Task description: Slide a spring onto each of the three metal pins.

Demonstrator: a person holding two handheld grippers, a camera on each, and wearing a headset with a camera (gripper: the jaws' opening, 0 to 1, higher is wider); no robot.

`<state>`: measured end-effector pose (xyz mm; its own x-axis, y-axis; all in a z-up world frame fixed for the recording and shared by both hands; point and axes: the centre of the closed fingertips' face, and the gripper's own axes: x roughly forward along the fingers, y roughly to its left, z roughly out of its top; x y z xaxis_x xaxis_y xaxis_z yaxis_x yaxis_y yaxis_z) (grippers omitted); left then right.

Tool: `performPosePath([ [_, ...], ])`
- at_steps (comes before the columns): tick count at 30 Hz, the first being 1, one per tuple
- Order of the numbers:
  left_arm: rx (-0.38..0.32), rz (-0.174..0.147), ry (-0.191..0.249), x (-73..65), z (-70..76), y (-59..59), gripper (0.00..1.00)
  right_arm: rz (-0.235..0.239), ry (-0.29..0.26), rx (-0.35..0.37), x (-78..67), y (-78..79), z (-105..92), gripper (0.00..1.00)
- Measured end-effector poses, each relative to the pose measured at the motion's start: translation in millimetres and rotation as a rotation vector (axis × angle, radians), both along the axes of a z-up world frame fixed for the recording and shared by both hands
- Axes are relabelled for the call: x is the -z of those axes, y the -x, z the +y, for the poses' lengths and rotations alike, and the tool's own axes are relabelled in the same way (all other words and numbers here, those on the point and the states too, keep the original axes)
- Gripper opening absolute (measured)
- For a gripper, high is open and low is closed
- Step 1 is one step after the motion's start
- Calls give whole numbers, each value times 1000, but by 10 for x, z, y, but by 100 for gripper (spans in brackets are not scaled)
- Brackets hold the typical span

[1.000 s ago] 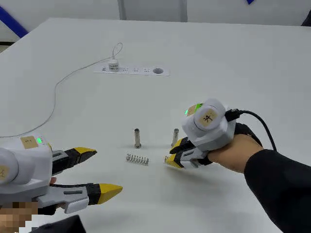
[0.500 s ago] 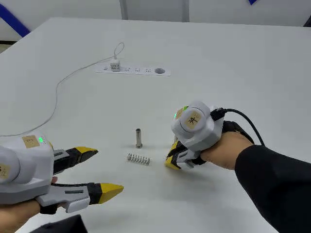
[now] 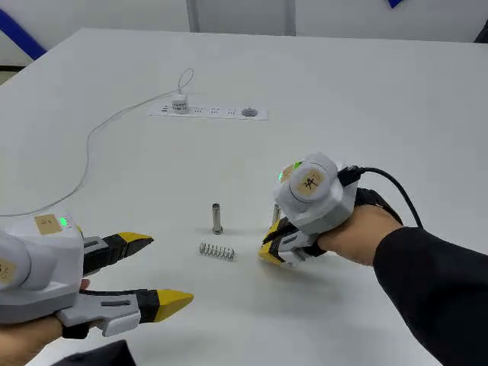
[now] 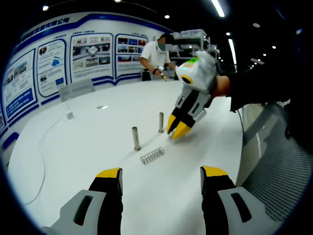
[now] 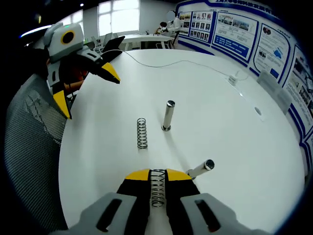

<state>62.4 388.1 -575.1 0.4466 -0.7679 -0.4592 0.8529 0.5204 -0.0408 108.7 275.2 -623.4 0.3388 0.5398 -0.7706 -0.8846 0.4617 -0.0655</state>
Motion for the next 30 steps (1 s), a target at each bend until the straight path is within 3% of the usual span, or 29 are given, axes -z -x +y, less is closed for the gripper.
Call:
performPosePath([
  [30, 6, -2, -1, -7, -8, 4, 66, -51, -139, 108, -408, -9, -169, 12],
])
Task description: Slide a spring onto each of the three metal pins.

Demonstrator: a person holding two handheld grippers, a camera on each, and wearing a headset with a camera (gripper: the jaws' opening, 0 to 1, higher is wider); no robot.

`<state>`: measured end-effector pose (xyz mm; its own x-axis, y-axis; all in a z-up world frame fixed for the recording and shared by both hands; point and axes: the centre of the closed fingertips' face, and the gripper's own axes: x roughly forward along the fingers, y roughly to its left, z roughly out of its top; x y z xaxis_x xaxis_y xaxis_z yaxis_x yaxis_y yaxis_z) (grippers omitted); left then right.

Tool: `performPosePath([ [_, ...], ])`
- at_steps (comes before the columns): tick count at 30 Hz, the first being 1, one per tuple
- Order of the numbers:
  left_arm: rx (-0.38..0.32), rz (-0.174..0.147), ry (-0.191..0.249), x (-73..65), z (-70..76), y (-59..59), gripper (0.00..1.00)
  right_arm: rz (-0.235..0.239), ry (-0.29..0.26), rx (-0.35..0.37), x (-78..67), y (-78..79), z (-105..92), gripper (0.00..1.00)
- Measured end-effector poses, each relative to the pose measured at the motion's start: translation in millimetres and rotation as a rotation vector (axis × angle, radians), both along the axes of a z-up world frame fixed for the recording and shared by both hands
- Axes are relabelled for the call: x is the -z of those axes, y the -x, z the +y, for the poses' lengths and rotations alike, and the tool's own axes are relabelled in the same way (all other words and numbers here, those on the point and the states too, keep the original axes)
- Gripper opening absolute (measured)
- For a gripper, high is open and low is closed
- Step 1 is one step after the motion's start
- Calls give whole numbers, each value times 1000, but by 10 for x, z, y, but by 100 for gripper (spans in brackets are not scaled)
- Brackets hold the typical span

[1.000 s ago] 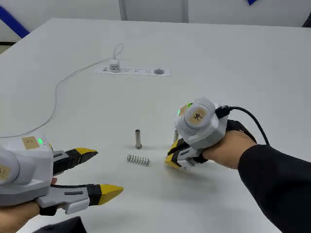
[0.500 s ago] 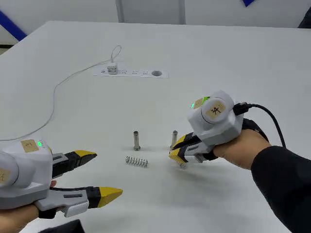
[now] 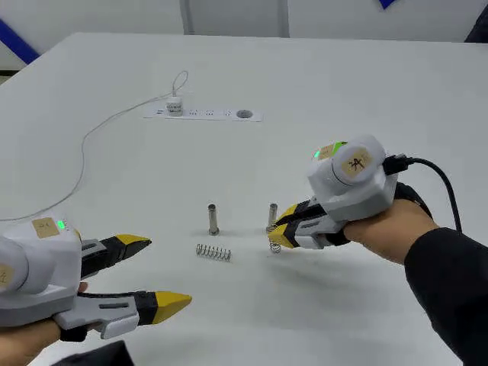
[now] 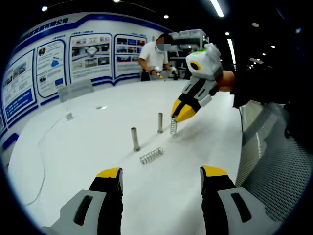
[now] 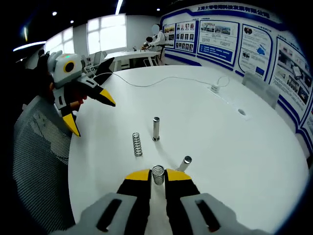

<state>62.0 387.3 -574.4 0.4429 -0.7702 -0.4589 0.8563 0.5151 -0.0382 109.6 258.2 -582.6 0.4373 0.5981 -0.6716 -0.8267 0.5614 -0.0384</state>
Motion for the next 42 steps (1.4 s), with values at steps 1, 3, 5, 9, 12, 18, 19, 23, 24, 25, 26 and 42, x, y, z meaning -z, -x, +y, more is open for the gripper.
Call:
performPosePath([
  [1, 0, 0, 1, -1, -1, 0, 66, -3, -7, 5, -35, -3, -4, 12],
  [3, 1, 0, -1, 1, -1, 0, 66, -8, -23, 14, -101, -10, -8, 12],
  [5, 1, 1, 0, 2, -1, 0, 66, -13, -33, 20, -158, -18, -14, 12],
  [9, 0, 1, 0, 2, -2, 1, 66, -39, -55, 29, -313, -54, -26, 12],
  [12, 0, 0, -1, 3, 0, 1, 66, -58, -73, 37, -419, -93, -34, 12],
  [18, -2, -2, 0, 1, 4, -2, 66, -95, -92, 57, -580, -194, -64, 12],
  [19, -2, -2, 0, 0, 5, -2, 66, -99, -94, 59, -594, -205, -64, 12],
  [23, -5, -2, 2, -1, 9, -4, 66, -106, -100, 70, -608, -259, -62, 12],
  [24, -5, -2, 2, -2, 8, -4, 66, -105, -99, 72, -601, -266, -61, 12],
  [25, -5, -3, 2, -1, 9, -4, 66, -104, -98, 74, -592, -275, -60, 12],
  [26, -5, -2, 2, -2, 10, -4, 66, -102, -96, 77, -575, -285, -62, 12],
  [42, -7, 3, 1, 7, 14, -3, 66, -70, -91, 97, -426, -361, -85, 12],
])
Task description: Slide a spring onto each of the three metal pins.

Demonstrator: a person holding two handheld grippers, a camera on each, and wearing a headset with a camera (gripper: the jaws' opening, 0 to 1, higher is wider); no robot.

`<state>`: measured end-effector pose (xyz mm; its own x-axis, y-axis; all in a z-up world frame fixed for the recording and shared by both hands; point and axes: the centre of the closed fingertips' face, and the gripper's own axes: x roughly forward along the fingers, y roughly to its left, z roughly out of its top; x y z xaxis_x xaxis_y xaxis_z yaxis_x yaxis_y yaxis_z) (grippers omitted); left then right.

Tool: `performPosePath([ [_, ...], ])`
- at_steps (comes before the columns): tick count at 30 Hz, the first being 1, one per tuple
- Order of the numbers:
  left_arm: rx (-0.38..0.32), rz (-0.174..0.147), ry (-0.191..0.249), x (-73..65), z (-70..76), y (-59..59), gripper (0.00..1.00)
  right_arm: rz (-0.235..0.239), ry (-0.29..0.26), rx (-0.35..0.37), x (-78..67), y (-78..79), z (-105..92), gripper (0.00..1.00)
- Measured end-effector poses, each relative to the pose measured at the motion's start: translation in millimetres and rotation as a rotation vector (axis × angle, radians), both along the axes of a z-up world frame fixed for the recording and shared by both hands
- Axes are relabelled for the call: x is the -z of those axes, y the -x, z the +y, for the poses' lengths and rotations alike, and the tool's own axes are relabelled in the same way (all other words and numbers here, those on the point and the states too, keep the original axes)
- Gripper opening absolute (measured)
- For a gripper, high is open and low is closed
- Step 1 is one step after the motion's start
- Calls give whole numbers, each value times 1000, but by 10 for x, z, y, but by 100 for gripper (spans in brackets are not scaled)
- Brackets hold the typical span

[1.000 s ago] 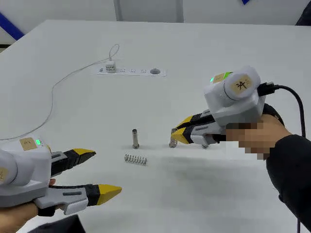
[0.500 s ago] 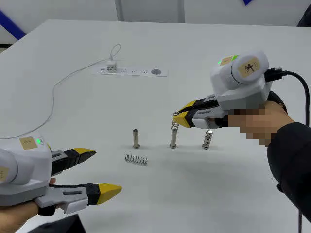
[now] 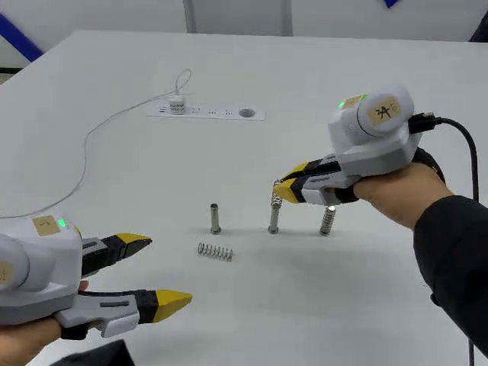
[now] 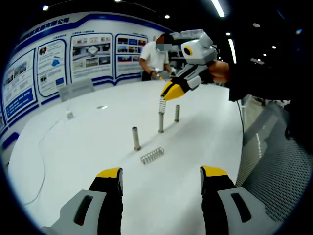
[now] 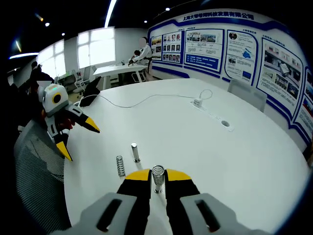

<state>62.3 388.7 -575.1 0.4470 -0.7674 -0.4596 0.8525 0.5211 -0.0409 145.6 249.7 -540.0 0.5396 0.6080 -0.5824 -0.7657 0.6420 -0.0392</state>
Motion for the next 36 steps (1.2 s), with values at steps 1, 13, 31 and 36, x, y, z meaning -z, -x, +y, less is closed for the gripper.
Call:
performPosePath([
  [1, 0, 0, 0, 0, 1, 0, 66, 3, 3, -1, 20, 1, 0, 12],
  [13, 2, 2, 0, 1, -2, 4, 66, 50, 25, 3, 261, -37, 9, 12],
  [31, -3, 3, 4, -4, 2, 0, 66, 112, 58, 21, 589, -61, -27, 12],
  [36, -4, 1, 4, -7, 4, -2, 66, 117, 63, 25, 609, -39, -51, 12],
])
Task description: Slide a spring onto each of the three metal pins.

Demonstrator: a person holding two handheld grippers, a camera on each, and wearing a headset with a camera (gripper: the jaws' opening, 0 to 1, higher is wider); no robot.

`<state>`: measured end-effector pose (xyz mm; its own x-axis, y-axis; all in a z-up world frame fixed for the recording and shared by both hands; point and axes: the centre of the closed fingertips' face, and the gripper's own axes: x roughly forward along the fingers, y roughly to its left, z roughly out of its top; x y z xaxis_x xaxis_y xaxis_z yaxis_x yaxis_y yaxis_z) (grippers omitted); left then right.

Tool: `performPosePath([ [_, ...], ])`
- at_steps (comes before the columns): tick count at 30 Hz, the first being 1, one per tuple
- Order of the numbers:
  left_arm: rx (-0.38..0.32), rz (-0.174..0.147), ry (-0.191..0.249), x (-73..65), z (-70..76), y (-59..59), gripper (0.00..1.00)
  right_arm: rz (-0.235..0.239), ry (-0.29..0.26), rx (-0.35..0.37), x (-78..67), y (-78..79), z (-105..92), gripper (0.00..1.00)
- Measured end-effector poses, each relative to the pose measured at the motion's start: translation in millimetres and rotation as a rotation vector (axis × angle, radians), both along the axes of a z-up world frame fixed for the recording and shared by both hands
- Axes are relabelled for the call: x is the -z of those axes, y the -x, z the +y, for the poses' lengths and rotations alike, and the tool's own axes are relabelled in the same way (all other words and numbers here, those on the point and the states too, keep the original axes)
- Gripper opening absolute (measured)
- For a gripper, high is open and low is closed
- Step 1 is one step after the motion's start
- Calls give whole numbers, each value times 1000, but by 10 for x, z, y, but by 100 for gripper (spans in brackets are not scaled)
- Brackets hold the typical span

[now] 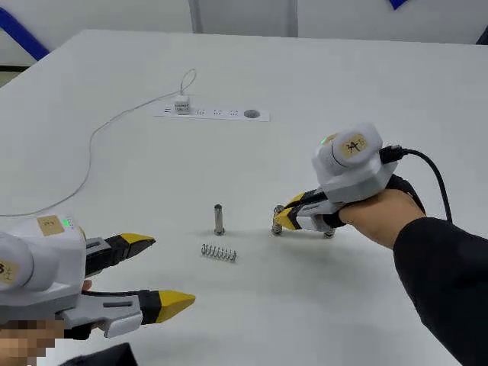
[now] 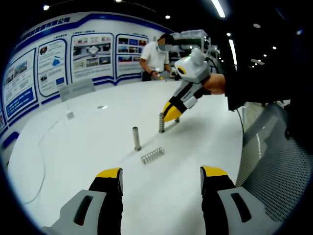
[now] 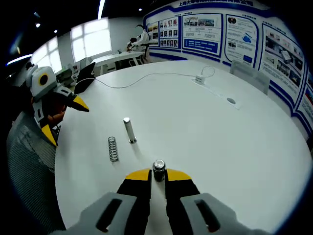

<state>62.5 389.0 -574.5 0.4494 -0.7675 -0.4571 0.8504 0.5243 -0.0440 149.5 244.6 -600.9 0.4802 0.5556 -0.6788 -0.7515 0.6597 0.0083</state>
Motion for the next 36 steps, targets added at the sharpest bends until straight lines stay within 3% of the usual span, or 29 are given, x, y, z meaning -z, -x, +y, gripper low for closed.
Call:
performPosePath([
  [12, 4, -1, -3, 9, -6, 2, 66, 33, 14, -30, 122, 274, 30, 12],
  [22, 3, -2, -3, 7, -4, 5, 65, 18, 2, -181, 132, 466, 497, 12],
  [36, 3, 1, -8, 19, -3, 8, 65, 15, -8, -239, 238, 421, 803, 14],
])
